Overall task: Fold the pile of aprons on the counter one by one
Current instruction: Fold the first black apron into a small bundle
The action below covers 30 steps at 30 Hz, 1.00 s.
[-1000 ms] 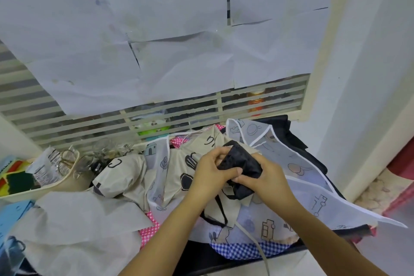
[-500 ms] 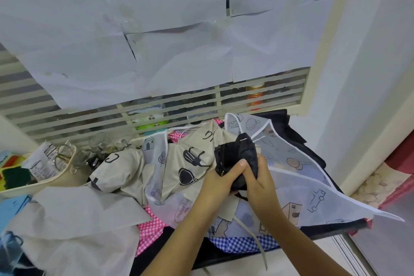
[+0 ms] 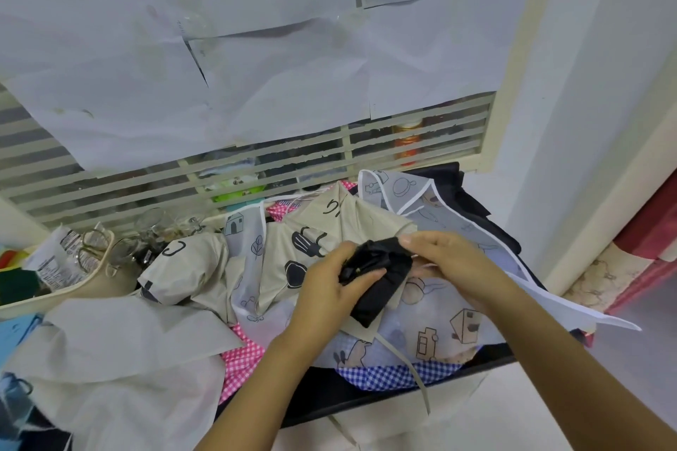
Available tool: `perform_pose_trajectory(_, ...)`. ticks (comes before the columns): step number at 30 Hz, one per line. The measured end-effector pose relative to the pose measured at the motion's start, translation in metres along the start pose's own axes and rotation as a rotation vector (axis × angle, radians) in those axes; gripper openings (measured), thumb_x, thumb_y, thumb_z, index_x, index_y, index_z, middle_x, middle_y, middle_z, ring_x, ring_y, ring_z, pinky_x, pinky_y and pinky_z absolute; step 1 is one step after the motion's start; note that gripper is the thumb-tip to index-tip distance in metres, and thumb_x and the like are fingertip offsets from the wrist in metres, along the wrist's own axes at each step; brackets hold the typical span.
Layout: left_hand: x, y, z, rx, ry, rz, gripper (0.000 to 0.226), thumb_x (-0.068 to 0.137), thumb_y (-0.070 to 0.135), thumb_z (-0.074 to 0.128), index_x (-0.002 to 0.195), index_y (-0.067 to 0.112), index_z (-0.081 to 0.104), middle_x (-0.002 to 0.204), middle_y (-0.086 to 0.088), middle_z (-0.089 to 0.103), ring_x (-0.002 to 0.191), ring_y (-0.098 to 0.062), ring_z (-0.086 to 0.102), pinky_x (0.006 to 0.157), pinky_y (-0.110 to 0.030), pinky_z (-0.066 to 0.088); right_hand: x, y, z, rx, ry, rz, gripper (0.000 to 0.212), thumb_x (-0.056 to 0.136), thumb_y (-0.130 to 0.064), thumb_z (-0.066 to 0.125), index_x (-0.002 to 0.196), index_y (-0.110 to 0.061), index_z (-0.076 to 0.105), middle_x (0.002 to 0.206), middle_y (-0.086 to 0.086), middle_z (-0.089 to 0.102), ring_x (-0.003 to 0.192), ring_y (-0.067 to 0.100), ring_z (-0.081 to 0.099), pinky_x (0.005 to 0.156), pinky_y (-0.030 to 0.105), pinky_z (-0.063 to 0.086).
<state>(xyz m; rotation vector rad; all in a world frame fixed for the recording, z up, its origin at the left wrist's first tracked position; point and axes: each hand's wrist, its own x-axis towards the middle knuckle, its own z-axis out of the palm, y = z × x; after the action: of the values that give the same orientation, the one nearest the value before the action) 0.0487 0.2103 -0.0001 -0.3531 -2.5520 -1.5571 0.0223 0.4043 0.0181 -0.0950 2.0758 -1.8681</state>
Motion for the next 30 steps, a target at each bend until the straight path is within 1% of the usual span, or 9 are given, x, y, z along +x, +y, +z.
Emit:
perform_pose_trajectory(4, -0.009, -0.002, 0.009, 0.129, -0.057, 0.073, 0.033, 0.079, 0.050, 0.061, 0.086, 0.018, 0.060, 0.072, 0.010, 0.059, 0.070, -0.007, 0.056, 0.063, -0.028, 0.046, 0.008, -0.005, -0.001, -0.126, -0.014, 0.044, 0.014, 0.086, -0.020, 0.068, 0.073, -0.013, 0.069, 0.078, 0.006, 0.067, 0.077, 0.015, 0.058, 0.080, 0.031, 0.046)
perform_pose_trajectory(8, -0.015, -0.004, 0.013, 0.167, -0.012, 0.025, 0.029, 0.082, 0.030, 0.073, 0.081, 0.016, 0.047, 0.067, 0.008, 0.052, 0.062, -0.005, 0.048, 0.055, -0.022, 0.038, 0.009, -0.015, 0.002, 0.184, -0.036, 0.172, 0.012, 0.094, -0.014, 0.056, 0.089, -0.007, 0.064, 0.081, 0.007, 0.073, 0.083, 0.016, 0.065, 0.092, 0.032, 0.049)
perform_pose_trajectory(10, -0.017, -0.009, 0.018, 0.224, -0.031, -0.031, 0.033, 0.081, 0.028, 0.074, 0.082, 0.016, 0.043, 0.067, 0.008, 0.050, 0.060, -0.007, 0.046, 0.057, -0.026, 0.038, 0.007, -0.019, 0.009, 0.303, -0.058, 0.190, 0.009, 0.091, -0.007, 0.058, 0.098, -0.004, 0.064, 0.083, 0.010, 0.073, 0.078, 0.016, 0.068, 0.087, 0.029, 0.054)
perform_pose_trajectory(12, -0.018, -0.016, 0.025, 0.235, -0.018, -0.125, 0.033, 0.081, 0.028, 0.074, 0.087, 0.016, 0.043, 0.069, 0.011, 0.051, 0.064, -0.008, 0.050, 0.058, -0.025, 0.040, 0.004, -0.020, 0.022, 0.486, -0.033, 0.189, 0.029, 0.087, 0.002, 0.060, 0.115, -0.002, 0.058, 0.085, 0.010, 0.073, 0.073, 0.013, 0.070, 0.077, 0.022, 0.057)
perform_pose_trajectory(19, -0.016, -0.053, 0.035, 0.030, 0.186, -0.481, 0.059, 0.076, 0.026, 0.079, 0.127, 0.010, 0.053, 0.101, -0.002, 0.068, 0.094, -0.015, 0.064, 0.074, -0.014, 0.047, -0.006, -0.013, 0.037, 1.085, 0.182, -0.164, 0.041, 0.089, 0.011, 0.048, 0.124, -0.011, 0.053, 0.112, 0.013, 0.058, 0.083, 0.018, 0.067, 0.072, 0.024, 0.057)
perform_pose_trajectory(22, -0.020, -0.057, 0.023, 0.107, 0.199, -0.408, 0.019, 0.079, 0.018, 0.076, 0.093, 0.007, 0.069, 0.077, 0.001, 0.066, 0.074, -0.014, 0.062, 0.057, -0.007, 0.041, -0.013, -0.017, 0.013, 1.039, 0.269, -0.242, 0.041, 0.091, 0.007, 0.048, 0.127, -0.012, 0.053, 0.125, 0.012, 0.057, 0.079, 0.013, 0.066, 0.070, 0.019, 0.054)
perform_pose_trajectory(25, -0.020, -0.065, 0.004, 0.226, 0.279, -0.331, 0.008, 0.081, 0.010, 0.073, 0.080, 0.012, 0.066, 0.076, -0.004, 0.056, 0.067, -0.016, 0.054, 0.055, -0.010, 0.038, -0.021, -0.019, -0.018, 0.867, 0.285, -0.236, 0.036, 0.090, 0.000, 0.054, 0.124, -0.010, 0.055, 0.107, 0.008, 0.069, 0.063, 0.008, 0.061, 0.062, 0.017, 0.053)
perform_pose_trajectory(28, -0.015, -0.073, -0.012, 0.415, 0.338, -0.209, 0.033, 0.077, -0.011, 0.059, 0.098, 0.011, 0.071, 0.077, -0.002, 0.050, 0.076, -0.026, 0.055, 0.061, -0.019, 0.038, -0.023, -0.012, -0.042, 0.444, 0.128, -0.030, 0.074, 0.060, -0.027, 0.086, 0.126, -0.012, 0.055, 0.087, 0.008, 0.072, 0.063, 0.014, 0.063, 0.061, 0.023, 0.056)
perform_pose_trajectory(30, -0.009, -0.068, -0.023, 0.491, 0.388, -0.102, 0.049, 0.069, -0.017, 0.057, 0.107, 0.012, 0.070, 0.077, -0.003, 0.049, 0.078, -0.025, 0.051, 0.064, -0.028, 0.036, -0.024, -0.004, -0.047, 0.107, -0.041, 0.199, 0.084, 0.059, -0.029, 0.086, 0.133, -0.020, 0.048, 0.094, 0.010, 0.073, 0.082, 0.023, 0.069, 0.073, 0.027, 0.057)
